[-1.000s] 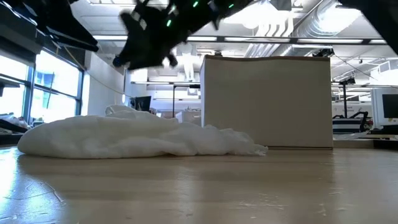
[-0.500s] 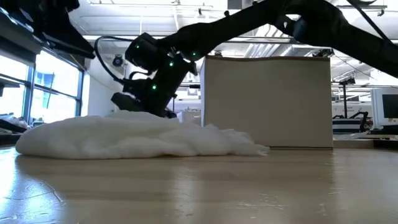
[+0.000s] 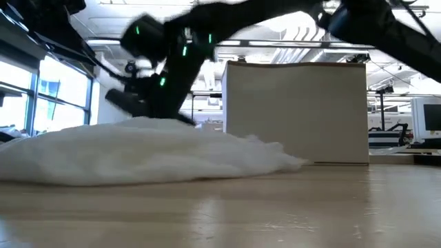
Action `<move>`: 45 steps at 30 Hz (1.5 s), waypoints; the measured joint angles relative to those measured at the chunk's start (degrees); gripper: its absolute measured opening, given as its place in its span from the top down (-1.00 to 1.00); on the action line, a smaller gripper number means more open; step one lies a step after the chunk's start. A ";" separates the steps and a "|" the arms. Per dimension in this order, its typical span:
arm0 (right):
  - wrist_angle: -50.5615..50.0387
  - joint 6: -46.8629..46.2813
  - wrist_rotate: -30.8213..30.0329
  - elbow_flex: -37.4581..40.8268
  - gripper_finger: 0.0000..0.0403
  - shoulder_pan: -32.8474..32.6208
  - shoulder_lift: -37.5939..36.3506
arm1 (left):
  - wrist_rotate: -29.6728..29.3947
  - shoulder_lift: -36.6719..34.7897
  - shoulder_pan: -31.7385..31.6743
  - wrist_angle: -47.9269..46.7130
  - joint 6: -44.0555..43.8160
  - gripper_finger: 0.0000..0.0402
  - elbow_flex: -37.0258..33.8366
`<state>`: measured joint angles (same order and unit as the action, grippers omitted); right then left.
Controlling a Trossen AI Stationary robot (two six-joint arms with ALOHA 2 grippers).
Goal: Sort clothes
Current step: Put the white dress into the laundry bin
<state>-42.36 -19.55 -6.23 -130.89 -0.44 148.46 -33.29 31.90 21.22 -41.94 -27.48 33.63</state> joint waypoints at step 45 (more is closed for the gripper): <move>42.18 38.44 -33.53 -2.49 0.85 17.59 -56.94 | -4.10 -2.07 3.25 -0.17 -0.02 0.24 1.50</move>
<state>-0.19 18.90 -39.76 -133.38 17.15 91.52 -37.39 29.82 24.47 -42.11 -27.49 35.14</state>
